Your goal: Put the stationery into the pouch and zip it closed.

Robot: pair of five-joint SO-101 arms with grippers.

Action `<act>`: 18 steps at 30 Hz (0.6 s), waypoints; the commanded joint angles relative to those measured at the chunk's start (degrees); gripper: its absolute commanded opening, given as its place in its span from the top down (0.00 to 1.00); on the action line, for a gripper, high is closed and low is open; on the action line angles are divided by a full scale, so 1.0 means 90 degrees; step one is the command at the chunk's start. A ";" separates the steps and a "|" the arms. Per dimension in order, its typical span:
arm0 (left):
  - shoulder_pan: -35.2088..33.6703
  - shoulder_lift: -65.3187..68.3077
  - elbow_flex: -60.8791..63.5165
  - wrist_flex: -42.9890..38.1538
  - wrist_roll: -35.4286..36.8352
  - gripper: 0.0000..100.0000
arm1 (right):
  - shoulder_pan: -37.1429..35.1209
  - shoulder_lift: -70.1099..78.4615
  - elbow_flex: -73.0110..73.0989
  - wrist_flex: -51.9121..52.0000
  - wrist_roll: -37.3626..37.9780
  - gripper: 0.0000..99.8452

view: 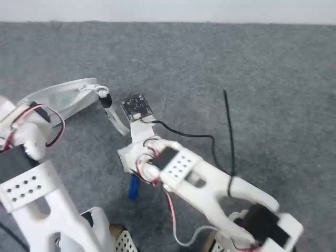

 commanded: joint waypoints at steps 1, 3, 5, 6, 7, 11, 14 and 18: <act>-0.0029 -0.0039 -0.0044 -0.0215 0.0098 0.99 | 0.0249 0.0454 -0.1162 0.0825 -0.0430 0.87; -0.0029 -0.0039 -0.0044 -0.0215 0.0098 0.99 | 0.0278 0.0816 -0.1524 0.1148 -0.0635 0.83; -0.0029 -0.0039 -0.0044 -0.0215 0.0098 0.99 | 0.0298 0.1158 -0.1788 0.1284 -0.0781 0.82; -0.0029 -0.0039 -0.0044 -0.0215 0.0098 0.99 | 0.0298 0.1314 -0.1895 0.1304 -0.0811 0.82; -0.0029 -0.0039 -0.0044 -0.0215 0.0098 0.99 | 0.0298 0.1470 -0.1983 0.1294 -0.0840 0.82; -0.0029 -0.0039 0.0015 -0.0234 0.0098 0.99 | 0.0308 0.2037 -0.2354 0.1294 -0.0840 0.82; -0.0029 -0.0039 0.0015 -0.0234 0.0098 0.99 | 0.0464 0.2447 -0.2647 0.1294 -0.0840 0.82; -0.0029 -0.0039 0.0024 -0.0234 0.0078 0.99 | 0.0806 0.3072 -0.3116 0.1480 -0.0615 0.89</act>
